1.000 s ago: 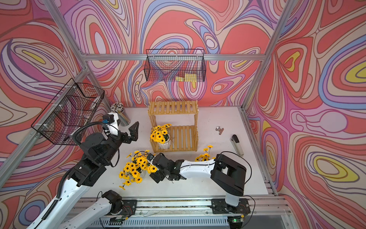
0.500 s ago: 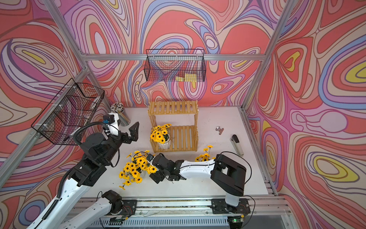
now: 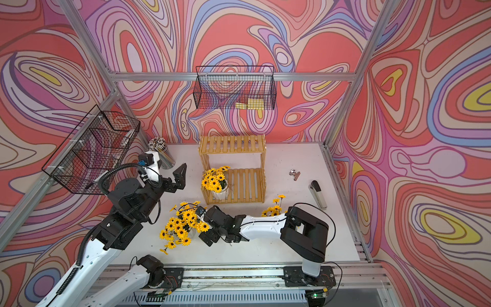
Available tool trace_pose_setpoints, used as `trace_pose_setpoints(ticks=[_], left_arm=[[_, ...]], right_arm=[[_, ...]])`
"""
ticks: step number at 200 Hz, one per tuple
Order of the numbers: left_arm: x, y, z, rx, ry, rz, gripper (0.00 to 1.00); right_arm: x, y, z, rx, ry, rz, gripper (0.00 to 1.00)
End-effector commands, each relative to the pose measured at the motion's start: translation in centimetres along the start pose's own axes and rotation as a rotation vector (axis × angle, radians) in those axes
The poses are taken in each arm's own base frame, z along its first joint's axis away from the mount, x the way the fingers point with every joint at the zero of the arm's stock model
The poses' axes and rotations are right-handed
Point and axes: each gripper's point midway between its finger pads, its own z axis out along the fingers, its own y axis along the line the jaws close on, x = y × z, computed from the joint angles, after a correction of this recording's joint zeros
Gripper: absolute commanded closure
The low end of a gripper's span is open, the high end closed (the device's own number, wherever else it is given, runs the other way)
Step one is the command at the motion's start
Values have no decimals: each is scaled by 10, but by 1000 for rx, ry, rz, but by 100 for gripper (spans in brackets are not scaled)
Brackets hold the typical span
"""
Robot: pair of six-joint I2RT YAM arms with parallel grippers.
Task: Take the sunflower pots off the shelves
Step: Place the sunflower pot at the center of the board.
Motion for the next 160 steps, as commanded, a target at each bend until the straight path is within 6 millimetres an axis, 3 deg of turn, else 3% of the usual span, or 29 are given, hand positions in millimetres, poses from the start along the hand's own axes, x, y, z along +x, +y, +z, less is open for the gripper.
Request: trace_pose_setpoints(ticks=[1, 93, 160], left_arm=[[-3, 4, -2, -14, -16, 0, 0], [-3, 4, -4, -14, -20, 1, 0], [-3, 6, -5, -19, -22, -1, 0]], right_arm=[[-12, 5, -2, -4, -34, -16, 2], [-24, 21, -29, -109, -147, -36, 2], [-20, 12, -54, -74, -172, -40, 2]])
